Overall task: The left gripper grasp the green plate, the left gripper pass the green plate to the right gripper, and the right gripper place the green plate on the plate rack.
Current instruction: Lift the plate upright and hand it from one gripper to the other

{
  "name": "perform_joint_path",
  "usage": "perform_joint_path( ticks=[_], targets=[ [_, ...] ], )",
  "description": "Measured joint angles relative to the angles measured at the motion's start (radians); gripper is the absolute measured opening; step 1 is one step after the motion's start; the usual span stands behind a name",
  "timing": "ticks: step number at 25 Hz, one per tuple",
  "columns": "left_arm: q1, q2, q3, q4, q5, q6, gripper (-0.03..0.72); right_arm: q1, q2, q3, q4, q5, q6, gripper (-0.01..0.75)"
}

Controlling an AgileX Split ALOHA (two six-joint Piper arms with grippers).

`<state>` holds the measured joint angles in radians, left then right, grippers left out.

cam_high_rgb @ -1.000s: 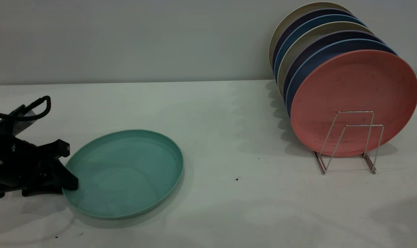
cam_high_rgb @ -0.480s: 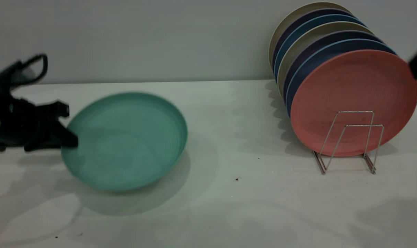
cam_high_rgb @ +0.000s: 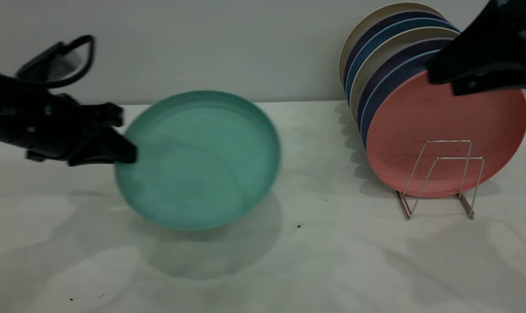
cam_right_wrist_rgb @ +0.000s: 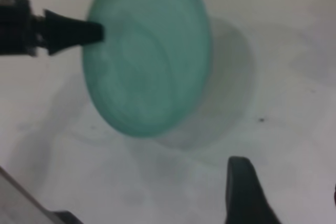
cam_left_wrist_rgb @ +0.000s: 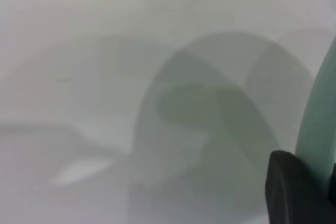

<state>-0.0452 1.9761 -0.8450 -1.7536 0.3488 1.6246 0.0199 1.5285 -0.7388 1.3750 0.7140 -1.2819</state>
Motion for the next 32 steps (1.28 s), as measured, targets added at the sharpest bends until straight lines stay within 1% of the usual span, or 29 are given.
perform_joint_path(
  ticks=[2, 5, 9, 11, 15, 17, 21, 24, 27, 32],
  targets=[
    [-0.04, -0.009, -0.008, 0.001, -0.001, 0.0, 0.018, 0.0, 0.044, 0.0, 0.058, 0.016, -0.052, 0.425],
    [-0.081, -0.017, -0.023, 0.001, 0.0, -0.005, 0.018, 0.0, 0.095, 0.0, 0.101, 0.018, -0.093, 0.425],
    [-0.112, -0.022, -0.035, 0.001, 0.013, -0.025, 0.018, 0.0, 0.13, -0.001, 0.111, 0.018, -0.114, 0.425],
    [-0.119, -0.021, -0.037, 0.001, 0.044, -0.046, 0.018, 0.0, 0.139, -0.001, 0.119, 0.018, -0.119, 0.425],
    [-0.12, -0.024, -0.041, 0.005, 0.144, -0.091, 0.018, 0.0, 0.157, -0.002, 0.131, 0.018, -0.127, 0.425],
    [-0.123, -0.024, -0.041, 0.007, 0.168, -0.099, 0.018, 0.0, 0.167, -0.002, 0.138, 0.023, -0.129, 0.425],
    [-0.151, -0.024, -0.041, 0.007, 0.168, -0.102, 0.018, 0.0, 0.175, -0.002, 0.173, 0.059, -0.145, 0.425],
    [-0.189, -0.024, -0.041, 0.007, 0.153, -0.101, 0.018, 0.0, 0.175, -0.002, 0.188, 0.083, -0.15, 0.425],
    [-0.217, -0.024, -0.041, 0.007, 0.134, -0.102, 0.018, 0.0, 0.175, -0.002, 0.191, 0.088, -0.153, 0.425],
    [-0.237, -0.024, -0.041, 0.007, 0.128, -0.102, 0.018, 0.0, 0.175, -0.002, 0.19, 0.085, -0.156, 0.425]
  ],
)
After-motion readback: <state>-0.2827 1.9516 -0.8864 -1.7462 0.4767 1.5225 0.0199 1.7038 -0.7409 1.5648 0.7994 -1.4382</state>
